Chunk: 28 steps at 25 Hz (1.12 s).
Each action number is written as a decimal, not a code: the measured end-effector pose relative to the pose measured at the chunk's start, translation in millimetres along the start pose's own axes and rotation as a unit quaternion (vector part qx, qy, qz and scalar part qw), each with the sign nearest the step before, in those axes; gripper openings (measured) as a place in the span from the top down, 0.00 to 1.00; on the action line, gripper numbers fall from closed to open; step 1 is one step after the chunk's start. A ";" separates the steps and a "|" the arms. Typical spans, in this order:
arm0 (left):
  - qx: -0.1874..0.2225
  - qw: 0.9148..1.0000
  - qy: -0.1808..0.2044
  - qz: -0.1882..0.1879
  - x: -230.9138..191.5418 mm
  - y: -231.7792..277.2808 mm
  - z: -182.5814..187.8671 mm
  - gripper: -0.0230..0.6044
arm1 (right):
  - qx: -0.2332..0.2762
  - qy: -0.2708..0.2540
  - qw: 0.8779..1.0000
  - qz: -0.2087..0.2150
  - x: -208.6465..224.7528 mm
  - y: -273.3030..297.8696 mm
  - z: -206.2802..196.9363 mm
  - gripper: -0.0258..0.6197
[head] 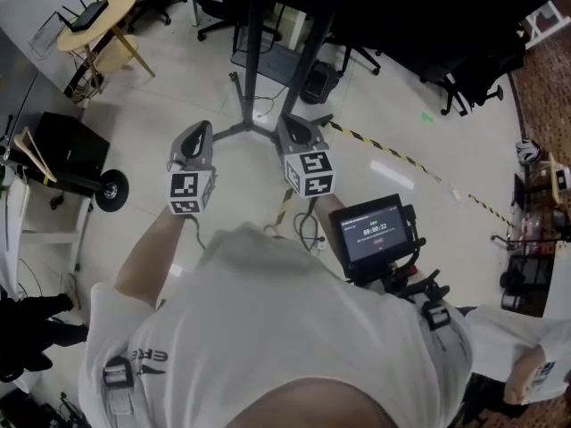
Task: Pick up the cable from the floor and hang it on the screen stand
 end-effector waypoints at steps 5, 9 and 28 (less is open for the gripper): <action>0.002 1.000 -0.006 0.009 -1.5 6.5 0.1 0.96 | 0.004 0.011 1.000 -0.003 4.5 3.0 -4.1 0.94; 0.003 1.000 -0.010 0.015 -1.3 9.6 -1.2 0.96 | 0.011 0.012 1.000 -0.004 6.2 2.0 -4.8 0.94; 0.008 0.999 -0.018 0.028 -2.6 2.4 -10.9 0.96 | 0.013 0.005 1.000 0.025 -5.3 1.9 -6.8 0.94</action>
Point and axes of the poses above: the fingertips, and each gripper's own axes: y forward along the fingers, x to its right, z out of its top, the point moved 7 cm from there along -y, backward along the fingers, and after that the axes turned 4 degrees about -z, right-handed, at the moved point
